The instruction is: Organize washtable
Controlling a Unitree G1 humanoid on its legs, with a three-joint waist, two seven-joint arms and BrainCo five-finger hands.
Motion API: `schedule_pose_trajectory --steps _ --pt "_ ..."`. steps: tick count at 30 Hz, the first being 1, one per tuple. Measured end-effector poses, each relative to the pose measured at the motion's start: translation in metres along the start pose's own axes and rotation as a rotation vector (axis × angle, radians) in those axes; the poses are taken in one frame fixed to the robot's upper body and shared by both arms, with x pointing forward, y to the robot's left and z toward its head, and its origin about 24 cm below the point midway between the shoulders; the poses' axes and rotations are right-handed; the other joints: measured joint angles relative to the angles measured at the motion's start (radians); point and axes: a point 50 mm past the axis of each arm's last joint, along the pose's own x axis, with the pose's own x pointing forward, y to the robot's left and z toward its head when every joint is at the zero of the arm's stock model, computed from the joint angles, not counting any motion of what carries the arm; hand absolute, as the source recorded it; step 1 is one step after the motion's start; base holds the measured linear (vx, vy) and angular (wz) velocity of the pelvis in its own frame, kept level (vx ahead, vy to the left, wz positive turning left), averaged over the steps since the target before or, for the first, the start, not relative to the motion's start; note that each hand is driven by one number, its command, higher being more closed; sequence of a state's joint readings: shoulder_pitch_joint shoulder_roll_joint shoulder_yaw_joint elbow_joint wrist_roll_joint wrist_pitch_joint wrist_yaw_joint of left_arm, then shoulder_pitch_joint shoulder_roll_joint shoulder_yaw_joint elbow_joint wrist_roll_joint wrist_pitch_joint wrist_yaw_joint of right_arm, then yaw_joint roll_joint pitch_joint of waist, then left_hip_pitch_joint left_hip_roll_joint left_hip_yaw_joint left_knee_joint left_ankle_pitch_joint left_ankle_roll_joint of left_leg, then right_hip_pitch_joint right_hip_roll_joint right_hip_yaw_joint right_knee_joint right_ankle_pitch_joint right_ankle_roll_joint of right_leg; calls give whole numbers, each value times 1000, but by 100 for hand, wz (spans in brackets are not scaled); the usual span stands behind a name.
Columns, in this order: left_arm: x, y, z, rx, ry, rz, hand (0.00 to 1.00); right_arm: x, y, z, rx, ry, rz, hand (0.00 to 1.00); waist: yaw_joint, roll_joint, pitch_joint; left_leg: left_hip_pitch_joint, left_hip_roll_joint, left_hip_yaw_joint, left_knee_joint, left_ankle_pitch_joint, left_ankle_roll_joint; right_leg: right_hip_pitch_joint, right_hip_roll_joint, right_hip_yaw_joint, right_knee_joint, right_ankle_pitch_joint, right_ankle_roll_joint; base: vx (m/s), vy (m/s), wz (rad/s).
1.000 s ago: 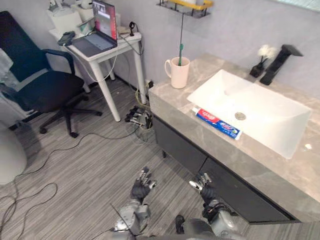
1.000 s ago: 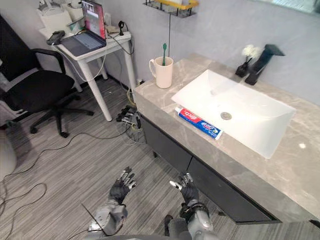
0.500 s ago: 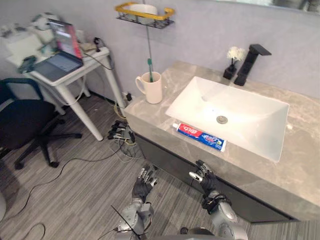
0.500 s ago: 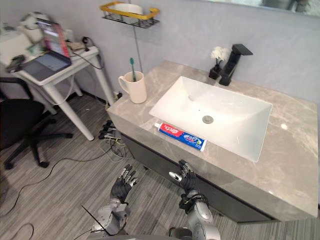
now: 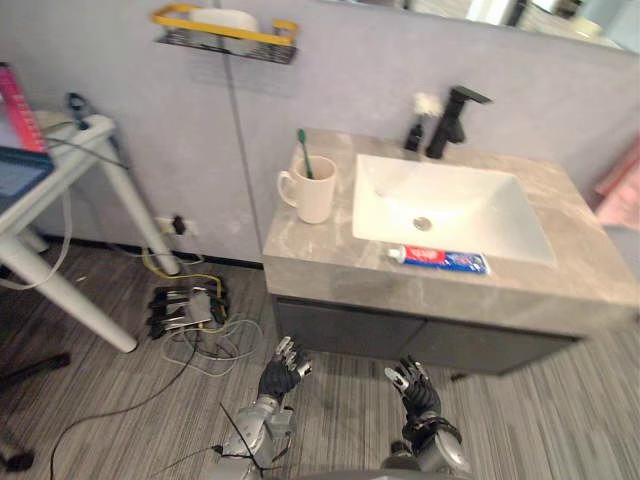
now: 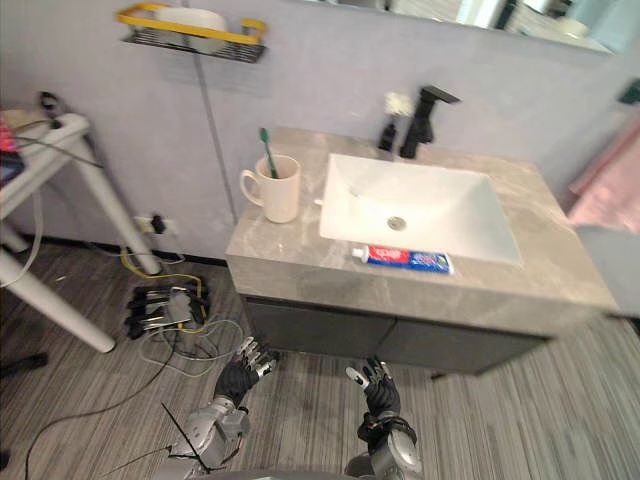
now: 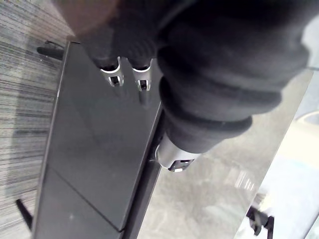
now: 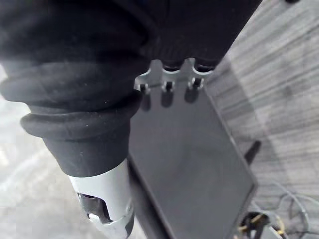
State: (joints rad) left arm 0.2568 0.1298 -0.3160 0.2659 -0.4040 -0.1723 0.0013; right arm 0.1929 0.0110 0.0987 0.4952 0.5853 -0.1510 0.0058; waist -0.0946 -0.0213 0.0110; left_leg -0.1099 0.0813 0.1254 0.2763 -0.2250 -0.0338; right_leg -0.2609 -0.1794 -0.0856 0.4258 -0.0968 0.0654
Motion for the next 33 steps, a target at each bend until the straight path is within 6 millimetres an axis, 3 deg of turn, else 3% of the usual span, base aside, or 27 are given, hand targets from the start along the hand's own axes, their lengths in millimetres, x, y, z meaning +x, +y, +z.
schedule_pose_trajectory --steps 1,3,4,6,8,11,15,20,23,28,29,33 --pt "0 1 1 -7 -7 8 0 0 -2 0 -3 1 -3 0 2 16 11 13 4 18 -5 -2 3 19 -2 -51 -26 -2 -4 -105 44 -39" --pt "-2 6 0 -15 -1 33 0 -2 -2 -2 -19 13 5 0 9 17 12 35 8 44 -18 -2 2 79 1 -112 -127 -7 -9 -92 -39 -41" --pt "-1 7 1 -24 -2 44 0 -1 -2 0 -36 9 13 0 28 19 11 38 20 59 -24 -3 0 113 19 -113 -218 13 30 -74 -114 -42" --pt "0 10 3 -53 -18 68 0 1 -2 7 -53 -11 21 0 41 33 8 32 49 73 -37 9 -19 148 63 -110 -331 79 20 -51 -118 -30" --pt "0 9 3 -91 -25 93 0 3 -3 13 -60 -30 20 0 56 27 7 41 69 84 -57 21 -38 169 85 -105 -393 114 6 -8 -85 -20" --pt "0 9 0 -107 -18 112 0 4 0 24 -59 -79 35 0 54 31 10 64 86 78 -64 33 -54 187 106 -110 -406 117 1 44 -72 0" --pt "8 7 10 -139 -61 137 0 2 -14 35 -34 -132 -18 0 55 32 34 40 81 28 1 54 -64 215 98 -152 -394 105 -12 -5 -29 27" --pt "4 17 10 -163 -70 201 0 -2 -24 34 -12 -134 -62 0 56 49 39 102 57 28 -162 112 -58 235 94 -169 -444 129 -10 -53 16 18" --pt "-1 25 7 -159 -59 236 0 -4 -22 29 8 -126 -63 0 57 42 42 110 42 22 -227 153 -54 245 96 -188 -502 167 -12 -67 -13 9" --pt "-2 27 7 -158 -59 244 0 -7 -20 21 24 -103 -70 0 56 34 41 126 38 8 -263 169 -55 272 97 -202 -523 172 -8 -31 0 11" --pt "-7 33 -7 -148 0 275 0 -9 -19 4 -6 -29 -64 0 56 1 13 152 36 10 -278 168 -53 275 100 -187 -524 173 -9 0 0 0" --pt "-7 33 -7 -148 -1 275 0 -9 -20 4 -6 -29 -66 0 56 0 13 152 36 10 -278 168 -53 275 100 -187 -524 173 -9 0 0 0"
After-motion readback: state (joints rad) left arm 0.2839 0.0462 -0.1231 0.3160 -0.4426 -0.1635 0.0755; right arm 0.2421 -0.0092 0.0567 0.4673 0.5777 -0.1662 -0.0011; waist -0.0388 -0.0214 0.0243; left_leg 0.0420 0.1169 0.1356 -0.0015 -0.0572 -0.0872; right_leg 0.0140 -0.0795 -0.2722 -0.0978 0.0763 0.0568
